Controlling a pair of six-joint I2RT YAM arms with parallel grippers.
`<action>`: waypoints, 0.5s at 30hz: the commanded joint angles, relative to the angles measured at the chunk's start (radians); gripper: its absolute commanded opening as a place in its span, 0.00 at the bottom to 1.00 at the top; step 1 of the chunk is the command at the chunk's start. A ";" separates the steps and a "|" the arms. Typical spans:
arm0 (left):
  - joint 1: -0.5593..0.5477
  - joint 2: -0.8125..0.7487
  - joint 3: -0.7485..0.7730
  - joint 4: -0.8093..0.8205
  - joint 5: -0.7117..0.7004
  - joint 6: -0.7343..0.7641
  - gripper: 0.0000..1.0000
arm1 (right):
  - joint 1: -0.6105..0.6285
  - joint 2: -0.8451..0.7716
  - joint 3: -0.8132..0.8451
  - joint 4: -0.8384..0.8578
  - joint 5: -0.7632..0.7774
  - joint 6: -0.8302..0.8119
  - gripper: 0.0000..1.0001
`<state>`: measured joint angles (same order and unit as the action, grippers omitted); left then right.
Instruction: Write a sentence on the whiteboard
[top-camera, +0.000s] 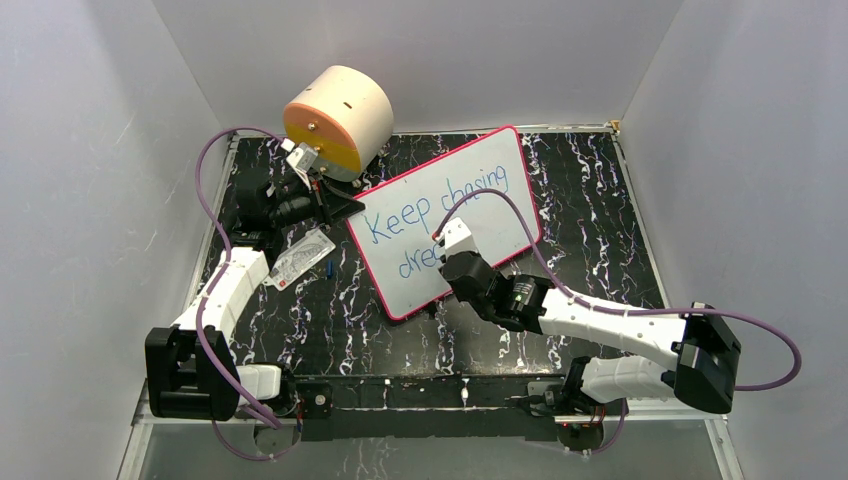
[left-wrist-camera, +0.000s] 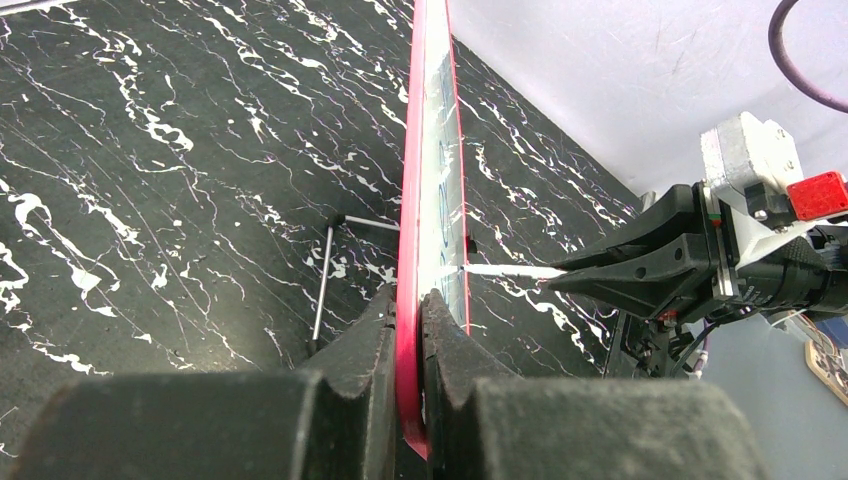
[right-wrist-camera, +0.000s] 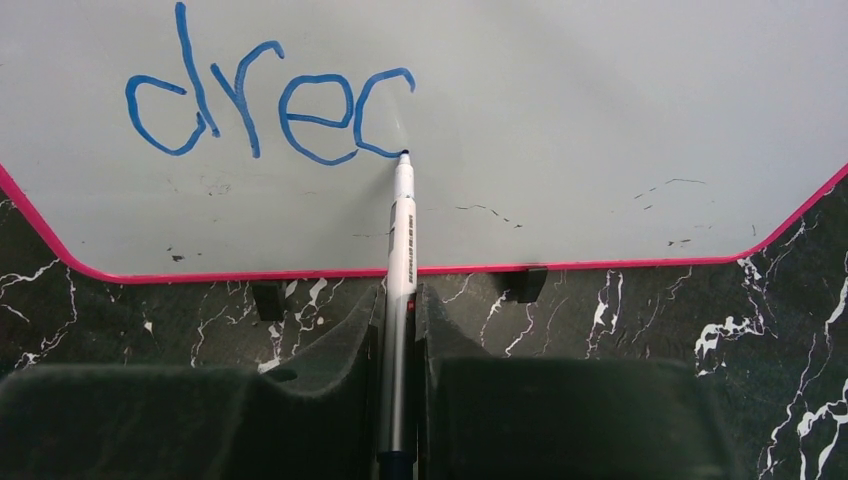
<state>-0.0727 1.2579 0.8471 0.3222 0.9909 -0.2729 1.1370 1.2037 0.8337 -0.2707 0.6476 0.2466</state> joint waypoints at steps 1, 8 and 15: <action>-0.029 0.026 -0.017 -0.073 -0.006 0.098 0.00 | -0.015 -0.030 -0.007 0.053 0.053 -0.020 0.00; -0.029 0.026 -0.016 -0.072 -0.004 0.098 0.00 | -0.019 -0.047 -0.006 0.130 0.049 -0.050 0.00; -0.029 0.026 -0.016 -0.072 -0.003 0.098 0.00 | -0.021 -0.053 0.005 0.152 0.057 -0.061 0.00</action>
<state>-0.0727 1.2579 0.8474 0.3218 0.9924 -0.2729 1.1202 1.1820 0.8261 -0.1886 0.6750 0.2020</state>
